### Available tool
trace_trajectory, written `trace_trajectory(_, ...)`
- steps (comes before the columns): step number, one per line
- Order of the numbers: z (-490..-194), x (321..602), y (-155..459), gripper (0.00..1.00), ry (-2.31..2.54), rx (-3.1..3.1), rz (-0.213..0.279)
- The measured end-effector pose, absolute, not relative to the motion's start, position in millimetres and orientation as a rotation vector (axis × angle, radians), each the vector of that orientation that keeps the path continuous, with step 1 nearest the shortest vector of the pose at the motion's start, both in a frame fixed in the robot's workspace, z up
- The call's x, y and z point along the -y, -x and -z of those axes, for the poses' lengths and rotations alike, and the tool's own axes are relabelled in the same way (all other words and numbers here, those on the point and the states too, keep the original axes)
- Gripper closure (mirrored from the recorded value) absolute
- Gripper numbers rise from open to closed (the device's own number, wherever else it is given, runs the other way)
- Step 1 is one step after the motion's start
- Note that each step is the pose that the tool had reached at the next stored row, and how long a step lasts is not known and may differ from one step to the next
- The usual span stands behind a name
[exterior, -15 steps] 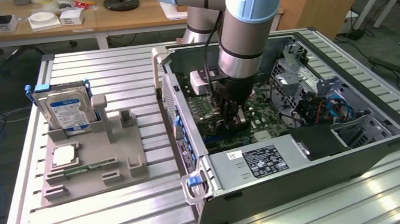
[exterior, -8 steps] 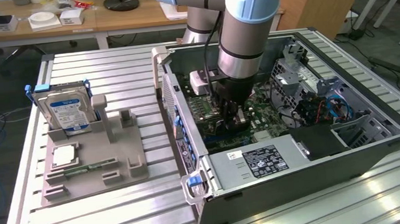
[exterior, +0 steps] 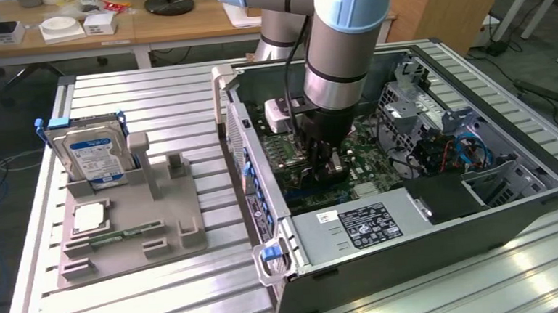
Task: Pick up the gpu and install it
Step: 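Insert the gpu into the slot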
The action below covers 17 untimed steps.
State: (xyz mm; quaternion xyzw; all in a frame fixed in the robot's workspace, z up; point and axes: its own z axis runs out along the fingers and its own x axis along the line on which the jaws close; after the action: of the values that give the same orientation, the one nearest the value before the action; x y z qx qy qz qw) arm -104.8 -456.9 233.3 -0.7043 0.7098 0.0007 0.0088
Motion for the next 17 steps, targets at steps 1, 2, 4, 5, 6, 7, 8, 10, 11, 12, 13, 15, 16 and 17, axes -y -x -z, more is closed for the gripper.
trace_trajectory(1, -233.3, 456.9, 104.8, 0.74, 2.2, -2.218, -0.002)
trace_trajectory(2, -233.3, 456.9, 104.8, 0.74, 2.2, -2.218, -0.002)
trace_trajectory(4, -233.3, 456.9, 104.8, 0.74, 2.2, -2.218, -0.002)
trace_trajectory(5, -233.2, 456.9, 104.8, 0.74, 2.2, -2.218, -0.002)
trace_trajectory(6, -231.8, 456.9, 104.8, 0.74, 2.2, -2.218, -0.002)
trace_trajectory(7, -230.2, 456.9, 104.7, 0.74, 2.201, -2.217, -0.001)
trace_trajectory(8, -230.2, 456.9, 104.7, 0.74, 2.201, -2.218, -0.001)
trace_trajectory(10, -230.0, 457.0, 104.7, 0.74, 2.2, -2.218, -0.001)
trace_trajectory(11, -230.0, 457.0, 104.8, 0.74, 2.2, -2.218, -0.001)
trace_trajectory(12, -230.0, 456.9, 104.8, 0.74, 2.2, -2.218, -0.001)
trace_trajectory(13, -230.0, 456.9, 104.8, 0.74, 2.2, -2.218, -0.001)
trace_trajectory(15, -229.9, 456.9, 104.7, 0.74, 2.2, -2.218, -0.001)
trace_trajectory(16, -229.9, 456.9, 104.8, 0.74, 2.2, -2.218, -0.001)
trace_trajectory(17, -229.9, 456.9, 104.8, 0.74, 2.2, -2.218, -0.001)
